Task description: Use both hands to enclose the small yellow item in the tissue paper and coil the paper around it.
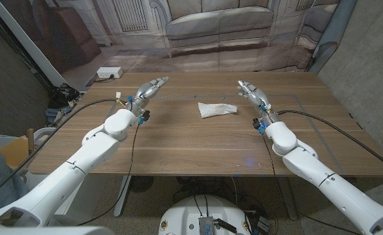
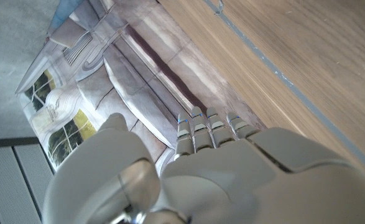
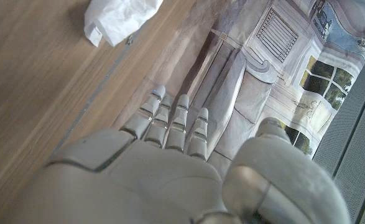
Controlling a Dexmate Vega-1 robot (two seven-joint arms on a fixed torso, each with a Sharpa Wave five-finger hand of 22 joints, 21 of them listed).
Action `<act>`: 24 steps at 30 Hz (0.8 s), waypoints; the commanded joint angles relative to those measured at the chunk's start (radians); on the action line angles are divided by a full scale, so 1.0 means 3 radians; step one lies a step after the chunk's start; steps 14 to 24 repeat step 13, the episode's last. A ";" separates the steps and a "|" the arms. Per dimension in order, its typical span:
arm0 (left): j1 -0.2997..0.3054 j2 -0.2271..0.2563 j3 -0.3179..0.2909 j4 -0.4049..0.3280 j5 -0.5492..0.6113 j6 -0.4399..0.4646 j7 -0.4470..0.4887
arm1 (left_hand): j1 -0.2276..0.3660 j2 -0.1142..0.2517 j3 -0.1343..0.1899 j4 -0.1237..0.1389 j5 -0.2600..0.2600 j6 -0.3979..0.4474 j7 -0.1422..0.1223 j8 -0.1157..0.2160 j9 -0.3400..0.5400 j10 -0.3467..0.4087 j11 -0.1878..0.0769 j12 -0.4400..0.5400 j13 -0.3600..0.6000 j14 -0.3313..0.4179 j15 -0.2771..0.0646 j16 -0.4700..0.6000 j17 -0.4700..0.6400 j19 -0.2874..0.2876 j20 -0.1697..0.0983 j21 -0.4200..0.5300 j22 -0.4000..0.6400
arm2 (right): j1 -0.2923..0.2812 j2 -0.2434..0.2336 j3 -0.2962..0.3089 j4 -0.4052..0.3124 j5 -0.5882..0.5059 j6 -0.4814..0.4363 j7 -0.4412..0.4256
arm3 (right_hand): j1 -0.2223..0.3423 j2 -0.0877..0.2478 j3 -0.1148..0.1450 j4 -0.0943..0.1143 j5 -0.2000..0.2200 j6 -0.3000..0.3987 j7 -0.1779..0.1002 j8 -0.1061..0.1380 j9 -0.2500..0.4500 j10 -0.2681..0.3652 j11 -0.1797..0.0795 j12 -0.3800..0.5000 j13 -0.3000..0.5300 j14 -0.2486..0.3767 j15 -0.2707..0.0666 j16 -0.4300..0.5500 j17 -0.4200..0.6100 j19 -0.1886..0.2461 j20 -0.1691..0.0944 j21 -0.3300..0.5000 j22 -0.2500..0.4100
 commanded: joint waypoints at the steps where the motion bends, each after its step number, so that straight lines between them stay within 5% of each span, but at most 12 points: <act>1: 0.0078 -0.0048 -0.0055 0.0249 -0.0413 -0.0474 -0.0123 | -0.0010 -0.0005 -0.0015 -0.0008 0.0027 -0.0019 0.0000 0.0011 0.0007 -0.0008 -0.0031 0.0001 0.0003 0.0002 -0.0013 0.0003 0.0012 -0.0044 0.0002 -0.0002 0.0008 | -0.0135 0.0011 0.0080 -0.0062 0.0222 0.0061 0.0066 | -0.0043 -0.0005 -0.0019 0.0007 0.0013 0.0052 0.0077 0.0017 0.0009 0.0030 0.0055 -0.0004 0.0006 0.0012 0.0011 -0.0001 0.0008 -0.0016 0.0013 -0.0020 0.0004; 24: 0.0058 -0.0025 0.0052 0.0296 -0.0490 -0.0474 -0.0146 | -0.0020 -0.0002 -0.0022 -0.0014 0.0036 0.0014 0.0010 0.0048 0.0004 0.0003 -0.0044 0.0013 -0.0001 0.0001 -0.0021 0.0008 0.0009 -0.0060 -0.0005 -0.0005 0.0007 | -0.0239 -0.0039 0.0099 -0.0258 0.0226 -0.0153 -0.0040 | -0.0066 -0.0002 -0.0025 0.0010 0.0012 0.0072 0.0108 0.0023 0.0007 0.0046 0.0056 -0.0012 0.0001 0.0017 0.0006 -0.0004 0.0004 -0.0044 0.0032 -0.0032 0.0003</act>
